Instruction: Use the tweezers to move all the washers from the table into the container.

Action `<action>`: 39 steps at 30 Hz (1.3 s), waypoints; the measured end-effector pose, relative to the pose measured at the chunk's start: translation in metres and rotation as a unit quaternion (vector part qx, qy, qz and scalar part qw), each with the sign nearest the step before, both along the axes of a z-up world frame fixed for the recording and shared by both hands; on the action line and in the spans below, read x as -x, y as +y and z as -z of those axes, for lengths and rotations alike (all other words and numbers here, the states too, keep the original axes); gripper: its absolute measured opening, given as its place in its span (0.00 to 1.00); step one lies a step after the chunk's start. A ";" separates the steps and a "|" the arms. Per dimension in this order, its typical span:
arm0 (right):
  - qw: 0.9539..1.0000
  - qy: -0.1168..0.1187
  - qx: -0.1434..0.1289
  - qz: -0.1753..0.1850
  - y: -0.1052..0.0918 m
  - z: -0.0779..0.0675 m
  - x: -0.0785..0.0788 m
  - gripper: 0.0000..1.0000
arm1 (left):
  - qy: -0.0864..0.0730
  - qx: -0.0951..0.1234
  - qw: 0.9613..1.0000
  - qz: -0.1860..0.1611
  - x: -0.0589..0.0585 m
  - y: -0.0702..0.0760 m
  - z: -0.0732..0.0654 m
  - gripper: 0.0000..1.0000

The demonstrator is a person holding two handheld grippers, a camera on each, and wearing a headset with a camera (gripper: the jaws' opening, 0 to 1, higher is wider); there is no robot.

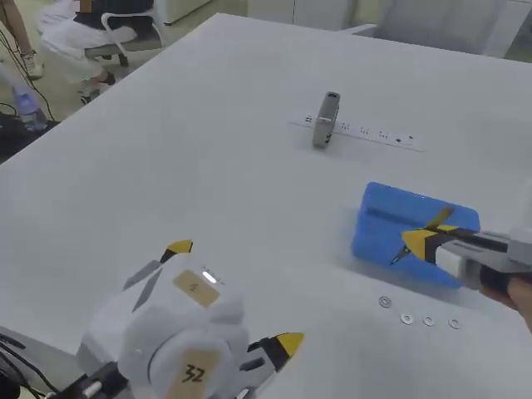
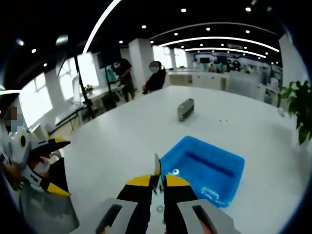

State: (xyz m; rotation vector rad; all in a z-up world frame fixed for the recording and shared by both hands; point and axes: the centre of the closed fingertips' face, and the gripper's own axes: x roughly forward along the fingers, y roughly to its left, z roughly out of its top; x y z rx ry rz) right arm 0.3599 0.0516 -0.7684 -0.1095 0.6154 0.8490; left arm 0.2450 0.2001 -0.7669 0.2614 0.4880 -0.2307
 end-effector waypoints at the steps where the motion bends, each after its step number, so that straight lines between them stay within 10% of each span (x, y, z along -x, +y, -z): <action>1: 1.000 0.004 0.003 0.000 0.000 0.005 0.001 0.04 | 0.001 -0.001 1.000 -0.001 0.000 0.000 0.000 0.94; 14: 0.999 0.019 0.042 -0.016 -0.005 0.041 0.003 0.05 | 0.000 -0.006 1.000 -0.006 0.000 0.003 0.000 0.94; 39: 0.999 0.015 0.052 -0.004 -0.007 0.045 0.005 0.02 | 0.004 -0.009 1.000 -0.004 0.000 0.003 0.002 0.92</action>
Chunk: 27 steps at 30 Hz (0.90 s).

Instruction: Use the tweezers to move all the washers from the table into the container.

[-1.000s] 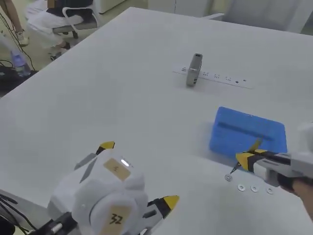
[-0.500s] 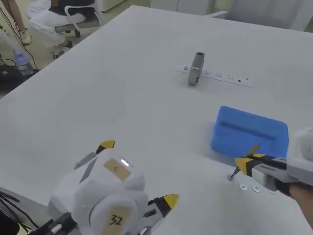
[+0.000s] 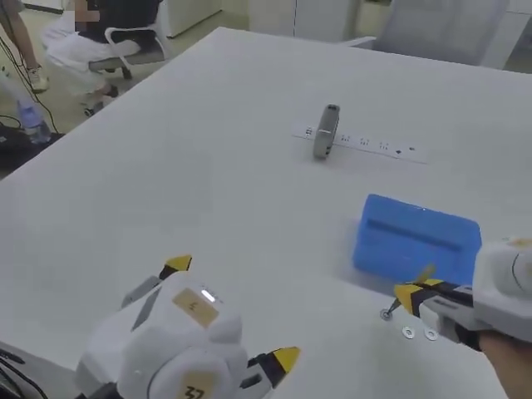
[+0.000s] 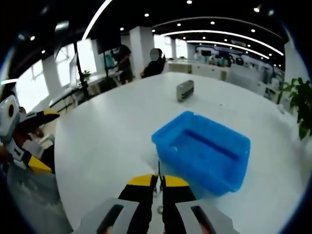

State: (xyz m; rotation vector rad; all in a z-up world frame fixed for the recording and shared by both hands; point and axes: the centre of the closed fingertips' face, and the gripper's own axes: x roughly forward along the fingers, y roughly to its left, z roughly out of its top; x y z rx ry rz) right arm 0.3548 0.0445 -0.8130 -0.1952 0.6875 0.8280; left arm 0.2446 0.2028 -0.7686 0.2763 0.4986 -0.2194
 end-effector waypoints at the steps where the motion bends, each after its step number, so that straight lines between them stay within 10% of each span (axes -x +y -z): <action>1: 1.000 0.004 -0.002 0.003 0.000 0.000 -0.001 0.02 | 0.000 0.000 1.000 0.000 0.000 0.000 0.000 0.93; 8: 1.000 0.003 0.006 -0.001 -0.002 -0.001 -0.005 0.02 | 0.005 0.002 1.000 -0.002 0.000 0.000 0.002 0.93; 27: 0.998 -0.055 -0.042 -0.012 0.004 -0.072 -0.032 0.02 | 0.009 0.006 1.000 0.004 0.001 -0.002 0.003 0.94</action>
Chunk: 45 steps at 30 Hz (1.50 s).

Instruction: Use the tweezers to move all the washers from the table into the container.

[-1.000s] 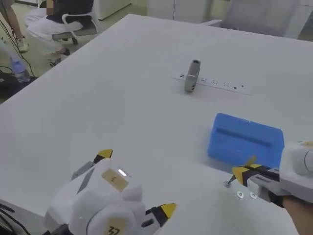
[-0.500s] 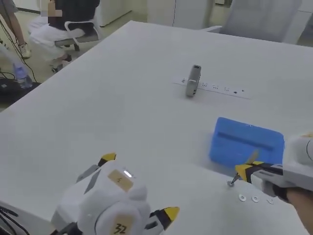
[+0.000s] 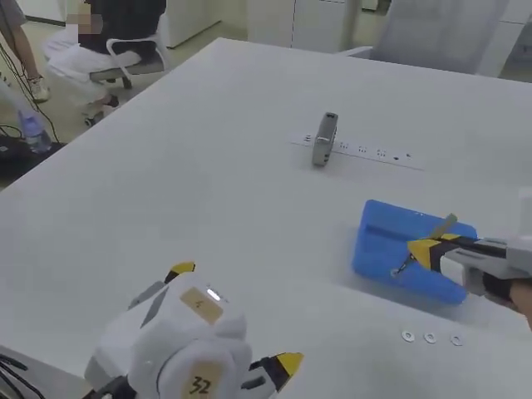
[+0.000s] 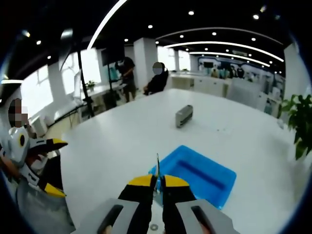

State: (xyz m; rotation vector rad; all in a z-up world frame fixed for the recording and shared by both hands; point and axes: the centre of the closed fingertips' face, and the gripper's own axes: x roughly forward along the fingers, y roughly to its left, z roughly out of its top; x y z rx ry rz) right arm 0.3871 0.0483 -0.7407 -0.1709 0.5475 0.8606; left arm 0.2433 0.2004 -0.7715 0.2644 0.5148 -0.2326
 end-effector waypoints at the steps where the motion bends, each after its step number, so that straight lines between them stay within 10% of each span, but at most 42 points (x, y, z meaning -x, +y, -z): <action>1: 1.000 -0.004 -0.001 0.002 0.001 -0.002 -0.003 0.02 | 0.001 -0.001 1.000 0.000 0.000 0.000 0.000 0.94; 16: 0.999 0.004 0.005 0.054 0.004 0.031 -0.045 0.03 | 0.006 -0.002 1.000 0.001 0.000 0.000 0.003 0.93; 45: 0.997 0.016 0.046 0.054 0.012 0.068 -0.048 0.04 | 0.018 -0.008 1.000 0.005 0.001 -0.001 0.007 0.93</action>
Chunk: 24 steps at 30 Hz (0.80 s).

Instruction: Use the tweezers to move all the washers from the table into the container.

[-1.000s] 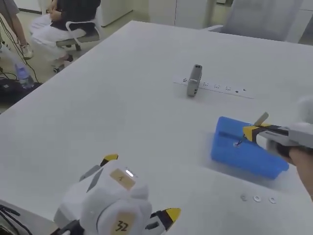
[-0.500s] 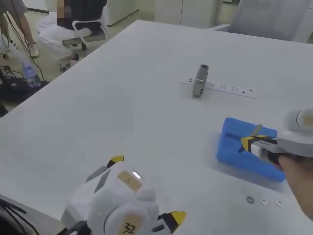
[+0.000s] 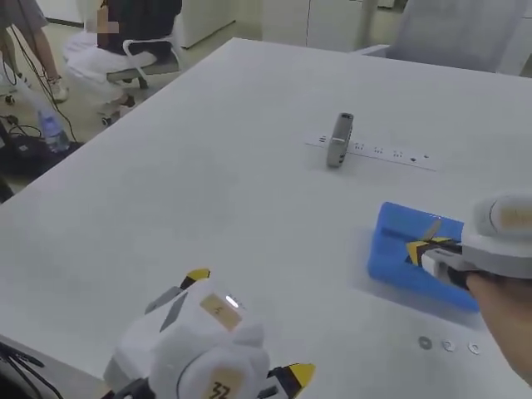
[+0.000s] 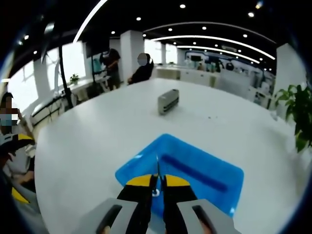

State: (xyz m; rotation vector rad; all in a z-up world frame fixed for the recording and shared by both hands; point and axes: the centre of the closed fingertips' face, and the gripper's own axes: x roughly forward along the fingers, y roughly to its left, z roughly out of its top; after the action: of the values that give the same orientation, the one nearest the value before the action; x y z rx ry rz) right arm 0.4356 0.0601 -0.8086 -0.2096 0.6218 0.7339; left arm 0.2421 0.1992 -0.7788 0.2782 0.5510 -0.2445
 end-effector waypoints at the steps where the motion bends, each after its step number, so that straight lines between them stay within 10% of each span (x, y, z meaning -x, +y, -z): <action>1: 1.000 0.004 -0.002 0.002 0.000 0.000 0.000 0.04 | 0.000 0.001 1.000 0.001 0.000 -0.001 0.000 0.93; 18: 0.998 -0.032 -0.056 0.017 -0.025 -0.066 0.020 0.04 | 0.000 0.006 1.000 -0.001 0.000 0.000 -0.001 0.93; 24: 0.999 -0.034 -0.038 -0.006 -0.029 -0.061 0.041 0.04 | 0.000 0.004 1.000 0.000 0.001 0.000 0.000 0.93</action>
State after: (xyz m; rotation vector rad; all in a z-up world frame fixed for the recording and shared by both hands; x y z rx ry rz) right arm 0.3945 0.0309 -0.7479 -0.1673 0.5276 0.7583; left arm 0.2414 0.1991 -0.7787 0.2709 0.5509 -0.2476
